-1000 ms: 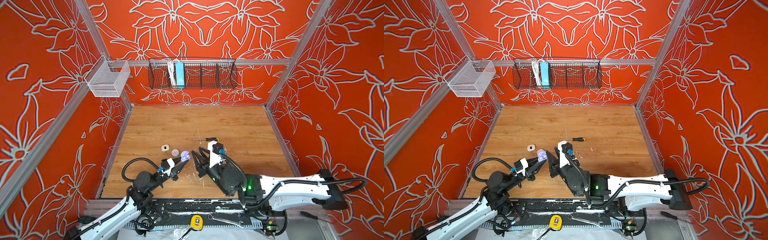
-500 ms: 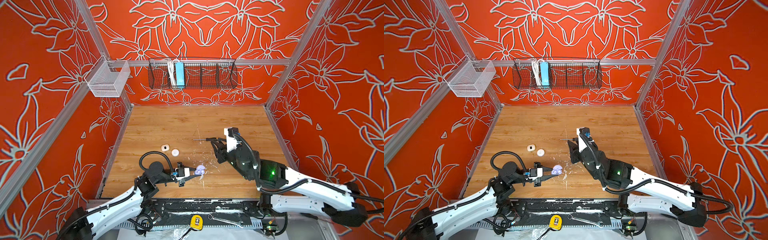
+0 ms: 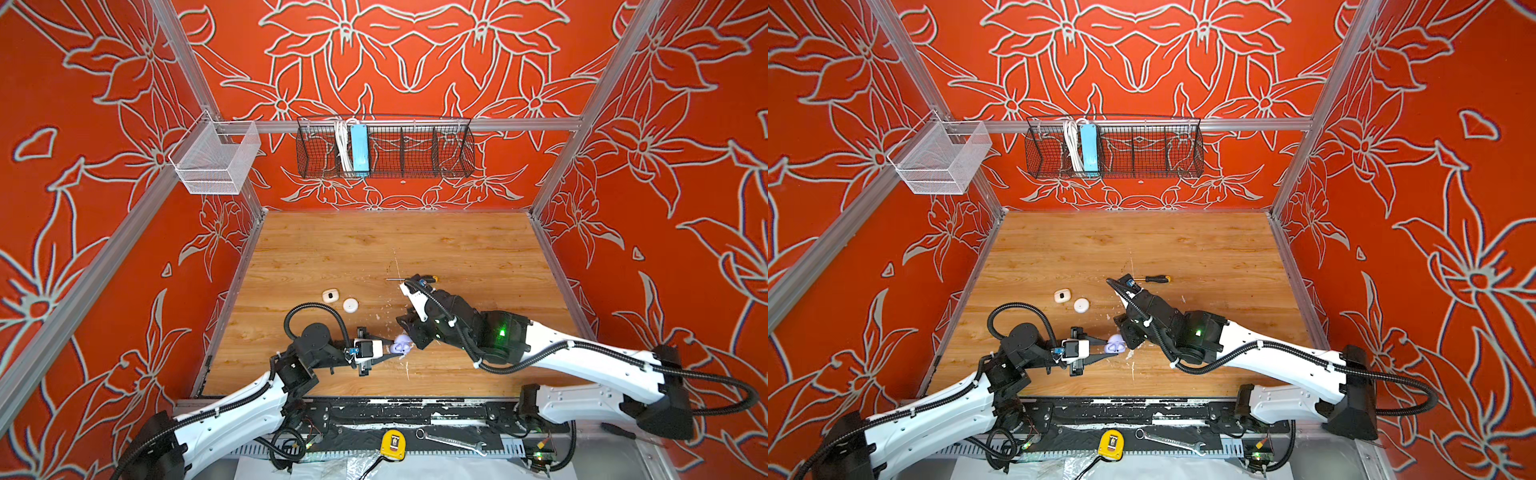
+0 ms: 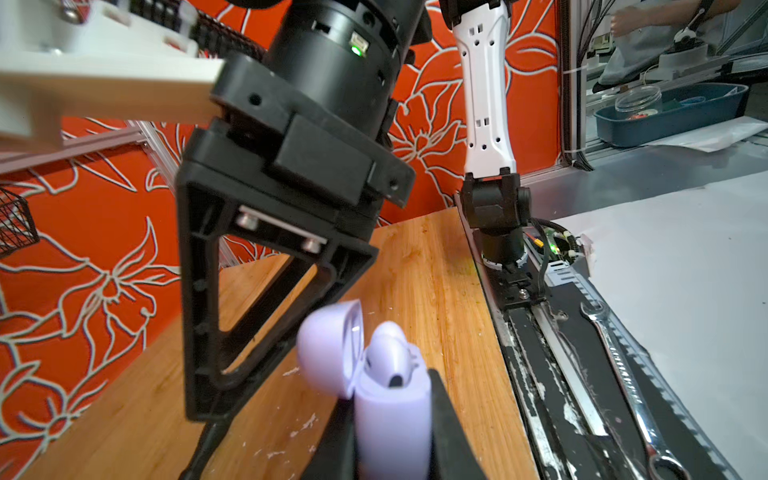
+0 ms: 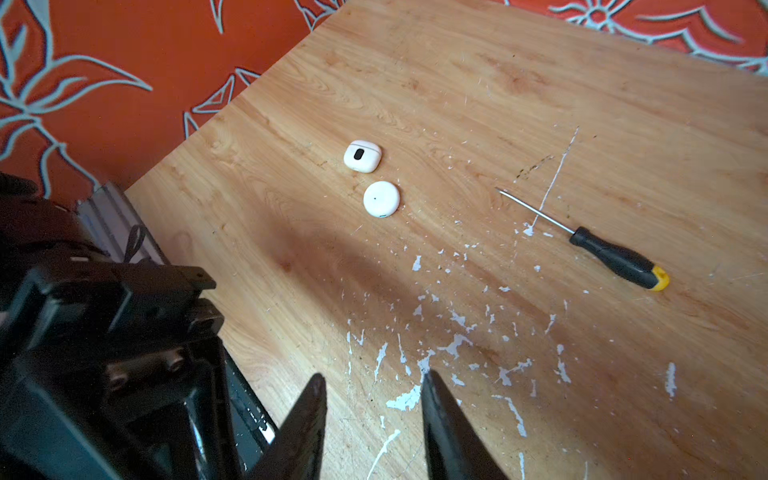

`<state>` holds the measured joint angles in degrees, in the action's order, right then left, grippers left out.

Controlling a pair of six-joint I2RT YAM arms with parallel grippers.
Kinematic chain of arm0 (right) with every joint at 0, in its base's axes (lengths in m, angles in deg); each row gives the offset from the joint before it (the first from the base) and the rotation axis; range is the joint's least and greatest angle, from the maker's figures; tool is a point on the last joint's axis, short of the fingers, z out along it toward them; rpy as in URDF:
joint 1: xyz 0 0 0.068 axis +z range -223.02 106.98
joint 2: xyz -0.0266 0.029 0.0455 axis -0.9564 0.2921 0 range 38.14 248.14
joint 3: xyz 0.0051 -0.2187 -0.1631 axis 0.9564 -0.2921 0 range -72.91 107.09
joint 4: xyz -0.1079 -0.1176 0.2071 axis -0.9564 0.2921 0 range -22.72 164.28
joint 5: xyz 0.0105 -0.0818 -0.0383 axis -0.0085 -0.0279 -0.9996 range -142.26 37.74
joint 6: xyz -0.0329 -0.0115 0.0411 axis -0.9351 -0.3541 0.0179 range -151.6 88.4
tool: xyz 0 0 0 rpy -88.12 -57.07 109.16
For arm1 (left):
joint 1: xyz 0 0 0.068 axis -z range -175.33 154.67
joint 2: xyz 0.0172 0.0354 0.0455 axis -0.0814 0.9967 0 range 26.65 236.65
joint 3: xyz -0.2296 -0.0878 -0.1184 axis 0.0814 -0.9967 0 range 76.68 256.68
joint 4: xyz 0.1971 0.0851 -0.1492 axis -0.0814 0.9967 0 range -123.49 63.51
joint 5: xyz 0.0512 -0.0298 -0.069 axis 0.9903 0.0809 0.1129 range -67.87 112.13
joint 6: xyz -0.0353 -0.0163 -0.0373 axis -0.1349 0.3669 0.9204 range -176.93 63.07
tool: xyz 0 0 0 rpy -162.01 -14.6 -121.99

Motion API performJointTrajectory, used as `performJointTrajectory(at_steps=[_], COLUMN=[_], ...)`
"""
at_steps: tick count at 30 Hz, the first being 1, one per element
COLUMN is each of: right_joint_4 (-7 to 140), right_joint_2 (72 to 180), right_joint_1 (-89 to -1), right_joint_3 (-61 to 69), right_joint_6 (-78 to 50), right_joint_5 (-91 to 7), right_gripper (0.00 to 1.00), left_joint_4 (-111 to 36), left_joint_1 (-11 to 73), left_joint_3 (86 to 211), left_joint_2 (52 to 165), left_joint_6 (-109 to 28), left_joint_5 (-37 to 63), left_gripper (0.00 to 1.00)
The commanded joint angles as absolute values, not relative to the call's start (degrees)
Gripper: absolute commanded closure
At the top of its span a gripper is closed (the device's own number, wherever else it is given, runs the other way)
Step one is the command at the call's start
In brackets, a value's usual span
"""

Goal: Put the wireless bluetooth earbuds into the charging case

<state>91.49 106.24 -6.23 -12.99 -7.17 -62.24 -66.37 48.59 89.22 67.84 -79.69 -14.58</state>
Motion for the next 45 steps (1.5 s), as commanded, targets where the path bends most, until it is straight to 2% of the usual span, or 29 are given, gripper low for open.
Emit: performJointTrajectory(at_steps=[1,10,16,19,27,33,45], right_joint_4=[91.0,90.7,89.3,86.4,88.7,89.8,88.3], right_joint_2=[106.2,104.9,102.1,97.8,91.1,95.5,102.8], right_joint_1=[-4.3,0.5,0.6,0.5,-1.7,-7.4,-8.3], right_joint_3=[-14.5,-17.4,-20.3,-21.5,-18.2,-15.6,-14.7], right_joint_6=[-7.3,-4.5,-0.9,-0.6,-2.3,-2.6,-11.4], right_joint_5=[-55.2,-58.5,-61.4,-60.2,-65.4,-64.8,-53.3], right_gripper=[0.61,0.62,0.72,0.72,0.72,0.77,0.78], left_joint_4=[-67.5,-68.2,-71.2,-70.5,-69.7,-68.9,-68.8], left_joint_1=[48.7,47.7,47.6,47.5,47.6,47.7,48.9], left_joint_3=[91.0,91.8,89.0,88.5,88.7,89.3,88.8], left_joint_2=[67.1,70.4,68.0,66.4,66.8,67.9,67.8], left_joint_6=[-77.8,-71.5,-74.3,-76.0,-80.4,-83.2,-87.6], left_joint_5=[-8.4,0.2,-0.6,-1.3,-8.4,-15.0,-19.4], left_gripper=[1.00,1.00,1.00,1.00,1.00,1.00,1.00])
